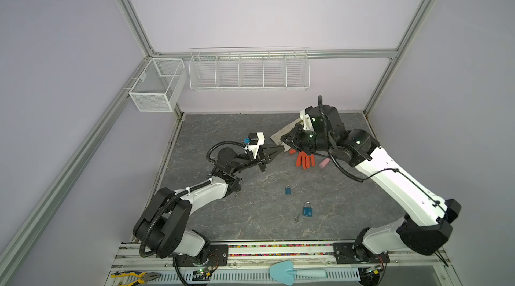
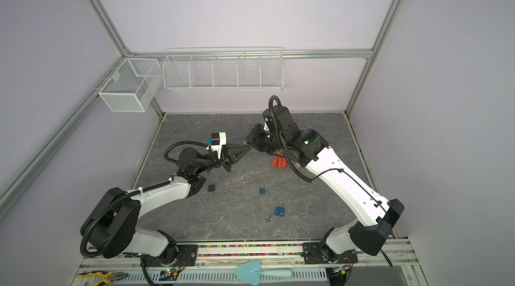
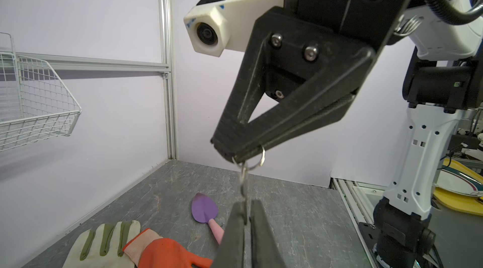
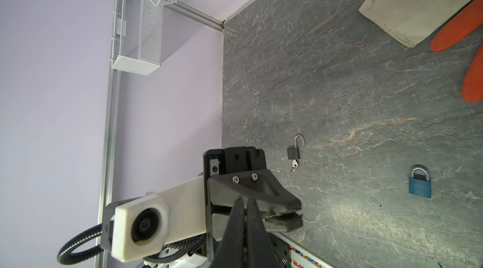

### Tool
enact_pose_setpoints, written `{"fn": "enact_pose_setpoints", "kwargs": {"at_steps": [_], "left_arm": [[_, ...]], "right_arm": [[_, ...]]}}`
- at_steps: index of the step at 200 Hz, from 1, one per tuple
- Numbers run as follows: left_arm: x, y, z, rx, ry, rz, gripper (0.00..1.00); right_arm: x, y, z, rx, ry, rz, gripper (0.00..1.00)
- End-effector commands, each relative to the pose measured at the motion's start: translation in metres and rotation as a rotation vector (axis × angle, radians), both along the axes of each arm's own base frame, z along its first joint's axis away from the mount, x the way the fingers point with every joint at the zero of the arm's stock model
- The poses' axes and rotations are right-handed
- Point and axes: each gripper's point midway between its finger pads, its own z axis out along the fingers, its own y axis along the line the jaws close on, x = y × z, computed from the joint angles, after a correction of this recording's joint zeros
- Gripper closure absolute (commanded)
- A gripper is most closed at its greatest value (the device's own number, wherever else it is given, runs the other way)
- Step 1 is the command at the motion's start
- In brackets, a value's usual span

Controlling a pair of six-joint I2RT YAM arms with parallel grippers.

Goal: Unlock with the key
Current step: 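Close the left gripper on the key ring held by the right gripper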

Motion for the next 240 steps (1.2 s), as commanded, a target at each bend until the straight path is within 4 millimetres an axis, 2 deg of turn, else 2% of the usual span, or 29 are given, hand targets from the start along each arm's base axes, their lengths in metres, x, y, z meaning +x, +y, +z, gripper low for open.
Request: {"fn": "enact_pose_setpoints", "kwargs": {"at_steps": [1, 65, 92, 141, 206, 240], "left_arm": [[-0.010, 0.001, 0.023, -0.035, -0.068, -0.033, 0.92], [-0.013, 0.004, 0.032, -0.038, -0.083, -0.020, 0.86], [-0.014, 0.002, 0.031, -0.025, -0.076, -0.036, 0.91], [-0.011, 0.002, 0.026, -0.025, -0.053, -0.036, 0.85], [-0.007, 0.000, 0.018, -0.030, -0.031, -0.033, 0.86], [-0.007, 0.000, 0.021, -0.031, -0.041, -0.026, 0.88]], "right_arm": [[-0.002, -0.008, 0.003, -0.005, -0.014, -0.013, 0.93], [-0.002, -0.005, 0.001, -0.002, -0.004, -0.006, 0.93], [-0.002, -0.005, 0.001, 0.000, -0.006, -0.007, 0.93], [-0.002, -0.006, 0.008, 0.013, -0.019, -0.008, 0.93], [-0.003, -0.009, 0.012, 0.011, -0.035, -0.014, 0.93], [-0.003, -0.008, 0.006, 0.005, -0.021, -0.009, 0.93]]}}
